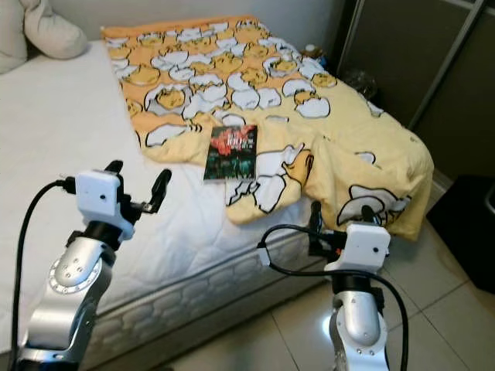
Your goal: Clean up the room
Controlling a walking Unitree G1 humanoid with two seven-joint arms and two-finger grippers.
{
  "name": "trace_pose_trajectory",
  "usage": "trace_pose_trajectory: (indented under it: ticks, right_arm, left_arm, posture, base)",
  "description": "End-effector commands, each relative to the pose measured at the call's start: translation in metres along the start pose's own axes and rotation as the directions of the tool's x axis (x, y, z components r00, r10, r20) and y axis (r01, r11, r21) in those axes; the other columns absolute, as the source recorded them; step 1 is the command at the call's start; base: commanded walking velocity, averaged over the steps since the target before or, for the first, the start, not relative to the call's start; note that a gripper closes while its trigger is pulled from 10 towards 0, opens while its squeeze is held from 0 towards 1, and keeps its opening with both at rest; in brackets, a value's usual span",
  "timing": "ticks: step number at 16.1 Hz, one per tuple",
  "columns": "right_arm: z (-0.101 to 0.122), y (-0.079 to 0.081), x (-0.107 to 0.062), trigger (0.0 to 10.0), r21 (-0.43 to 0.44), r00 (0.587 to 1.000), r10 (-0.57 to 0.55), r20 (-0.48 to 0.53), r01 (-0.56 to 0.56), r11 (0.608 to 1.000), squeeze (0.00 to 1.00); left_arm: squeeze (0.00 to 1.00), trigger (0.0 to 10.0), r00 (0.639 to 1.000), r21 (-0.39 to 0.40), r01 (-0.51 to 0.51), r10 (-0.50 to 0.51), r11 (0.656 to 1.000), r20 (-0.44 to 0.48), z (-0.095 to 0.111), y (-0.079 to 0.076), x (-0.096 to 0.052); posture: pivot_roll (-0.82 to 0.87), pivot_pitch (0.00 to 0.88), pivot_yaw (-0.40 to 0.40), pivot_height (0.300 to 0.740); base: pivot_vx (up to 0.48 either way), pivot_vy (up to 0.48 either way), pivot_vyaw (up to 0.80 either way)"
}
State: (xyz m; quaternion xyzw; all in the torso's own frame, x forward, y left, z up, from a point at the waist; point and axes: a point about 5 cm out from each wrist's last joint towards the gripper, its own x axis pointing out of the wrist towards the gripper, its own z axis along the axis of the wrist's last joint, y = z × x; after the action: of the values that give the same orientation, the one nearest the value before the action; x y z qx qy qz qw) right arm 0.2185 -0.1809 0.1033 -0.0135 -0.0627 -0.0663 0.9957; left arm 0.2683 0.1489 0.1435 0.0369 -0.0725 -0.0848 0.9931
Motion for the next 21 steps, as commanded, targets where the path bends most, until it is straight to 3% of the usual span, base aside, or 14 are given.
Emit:
trace_pose_trajectory:
  ticks: [1,6,11,14,16,21]
  right_arm:
    - [0.001,-0.003,0.006,10.0,0.004,1.0,-0.014,0.007,0.014,1.0,0.0]
    - [0.0,-0.004,0.009,10.0,-0.007,1.0,-0.014,-0.003,0.014,1.0,0.0]
    - [-0.005,-0.007,0.017,10.0,0.015,0.999,-0.034,-0.03,0.035,0.999,0.0]
    - [-0.015,-0.011,0.044,10.0,0.144,0.992,-0.042,-0.118,0.059,0.988,0.0]
    - [-0.024,-0.006,0.065,10.0,0.221,0.984,0.023,-0.177,0.017,0.975,0.0]
    - [-0.032,0.008,0.084,10.0,0.258,0.969,0.137,-0.204,-0.082,0.963,0.0]
  left_arm:
    - [0.0,10.0,1.0,-0.014,-0.023,0.023,1.0,0.001,0.004,0.003,0.003]
    - [0.0,10.0,1.0,-0.032,-0.011,0.01,0.999,-0.01,0.003,0.0,0.003]
    - [0.0,10.0,0.997,-0.031,0.079,-0.08,0.996,-0.01,0.005,-0.013,0.003]
    - [0.0,10.0,0.996,-0.051,0.087,-0.088,0.995,-0.017,0.009,-0.012,0.008]
    - [0.0,10.0,0.995,-0.049,0.094,-0.095,0.994,-0.025,0.01,-0.01,0.008]
    - [0.0,10.0,0.995,-0.03,0.093,-0.094,0.995,-0.041,0.015,-0.003,0.005]
  posture:
    - [-0.06,0.0,0.018,0.719]
    - [-0.05,0.0,0.01,0.719]
    - [-0.04,0.0,0.007,0.719]
    - [-0.02,0.0,0.019,0.719]
    - [0.0,0.0,0.031,0.719]
    - [0.05,0.0,0.032,0.719]
  base:
    - [0.458,0.0,0.0]
    - [0.457,0.0,0.0]
    - [0.475,0.0,0.0]
    - [0.146,0.0,0.0]
    - [0.0,0.0,0.0]
    - [0.0,0.0,0.0]
